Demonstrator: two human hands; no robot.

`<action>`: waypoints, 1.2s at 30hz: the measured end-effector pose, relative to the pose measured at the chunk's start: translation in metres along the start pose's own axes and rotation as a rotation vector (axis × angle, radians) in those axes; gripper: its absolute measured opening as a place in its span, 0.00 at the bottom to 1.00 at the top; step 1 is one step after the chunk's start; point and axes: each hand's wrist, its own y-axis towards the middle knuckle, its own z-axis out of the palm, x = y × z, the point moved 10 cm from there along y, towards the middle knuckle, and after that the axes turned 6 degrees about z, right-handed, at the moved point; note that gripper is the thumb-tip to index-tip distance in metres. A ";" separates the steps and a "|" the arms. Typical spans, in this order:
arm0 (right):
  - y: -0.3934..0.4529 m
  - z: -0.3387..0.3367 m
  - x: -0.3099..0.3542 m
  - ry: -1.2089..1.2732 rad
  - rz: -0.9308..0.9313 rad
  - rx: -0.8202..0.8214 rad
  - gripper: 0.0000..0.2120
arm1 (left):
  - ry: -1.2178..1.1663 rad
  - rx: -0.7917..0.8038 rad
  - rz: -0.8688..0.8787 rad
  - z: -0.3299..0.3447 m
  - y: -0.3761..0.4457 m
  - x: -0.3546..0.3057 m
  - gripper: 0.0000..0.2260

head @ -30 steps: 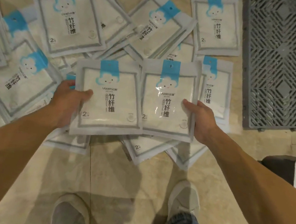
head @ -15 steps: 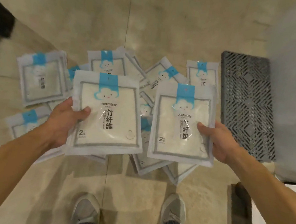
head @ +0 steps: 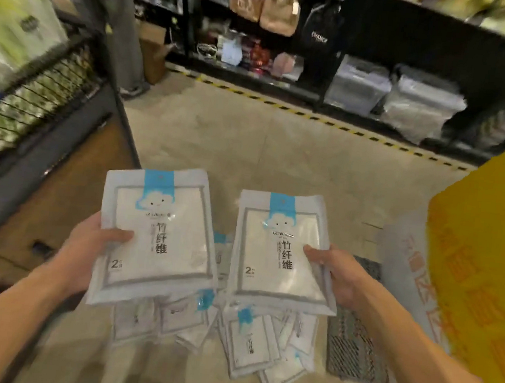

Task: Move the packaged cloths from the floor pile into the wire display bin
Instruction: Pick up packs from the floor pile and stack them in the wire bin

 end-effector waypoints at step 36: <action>-0.500 0.459 -0.097 -0.707 -0.045 1.295 0.19 | -0.429 -1.107 0.595 -0.232 -0.799 0.003 0.28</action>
